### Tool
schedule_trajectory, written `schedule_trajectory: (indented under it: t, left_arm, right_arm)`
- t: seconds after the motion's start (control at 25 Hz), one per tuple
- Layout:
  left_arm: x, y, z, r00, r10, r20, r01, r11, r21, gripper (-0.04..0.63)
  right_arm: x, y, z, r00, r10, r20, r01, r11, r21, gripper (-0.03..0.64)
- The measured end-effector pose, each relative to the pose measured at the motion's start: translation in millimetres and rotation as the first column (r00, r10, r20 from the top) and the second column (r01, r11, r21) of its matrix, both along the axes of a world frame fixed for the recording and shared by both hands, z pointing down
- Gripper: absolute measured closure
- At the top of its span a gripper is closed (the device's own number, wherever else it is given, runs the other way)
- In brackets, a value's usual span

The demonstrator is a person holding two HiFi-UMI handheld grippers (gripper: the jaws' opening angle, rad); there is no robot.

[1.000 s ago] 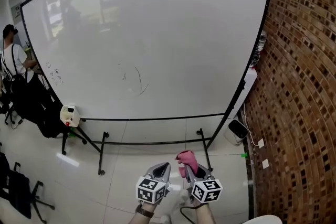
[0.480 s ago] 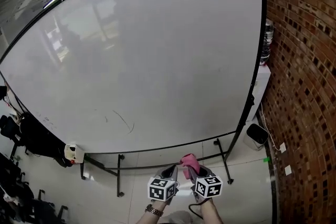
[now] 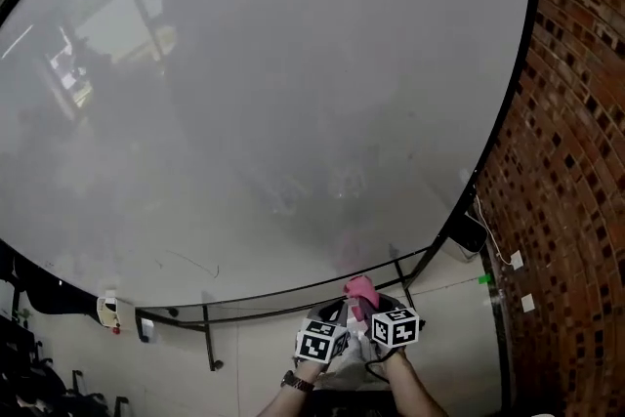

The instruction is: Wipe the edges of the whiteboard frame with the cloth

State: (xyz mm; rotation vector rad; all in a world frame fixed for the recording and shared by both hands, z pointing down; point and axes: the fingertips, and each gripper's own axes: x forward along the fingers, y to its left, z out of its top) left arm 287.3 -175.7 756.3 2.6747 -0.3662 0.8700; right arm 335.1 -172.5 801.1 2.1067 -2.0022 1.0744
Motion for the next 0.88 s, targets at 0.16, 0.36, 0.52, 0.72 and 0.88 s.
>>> schedule_trajectory:
  t: [0.16, 0.36, 0.52, 0.72, 0.88]
  left_arm:
    - [22.5, -9.7, 2.5, 0.999, 0.037, 0.008, -0.037, 0.999, -0.035, 0.592]
    - [60.8, 4.9, 5.1, 0.994, 0.107, 0.019, -0.106, 0.993, -0.052, 0.592]
    - [96.3, 19.7, -3.2, 0.989, 0.150, -0.010, -0.150, 0.988, -0.029, 0.591]
    - [146.5, 54.5, -35.8, 0.982, 0.138, -0.129, -0.143, 0.989, -0.033, 0.586]
    - [172.7, 93.7, -51.9, 0.973, 0.134, -0.188, -0.141, 0.990, -0.025, 0.592]
  right_arm:
    - [17.6, -2.6, 2.0, 1.000, 0.022, -0.015, -0.022, 0.998, -0.053, 0.551]
    - [54.7, 9.8, 1.2, 0.997, 0.080, -0.022, -0.081, 0.995, -0.063, 0.551]
    - [87.7, 22.1, -6.9, 0.994, 0.106, -0.015, -0.106, 0.994, -0.032, 0.551]
    - [136.5, 48.0, -12.7, 0.996, 0.083, 0.012, -0.083, 0.996, 0.007, 0.551]
    - [172.0, 73.3, -22.6, 0.998, 0.055, 0.038, -0.057, 0.997, 0.055, 0.551]
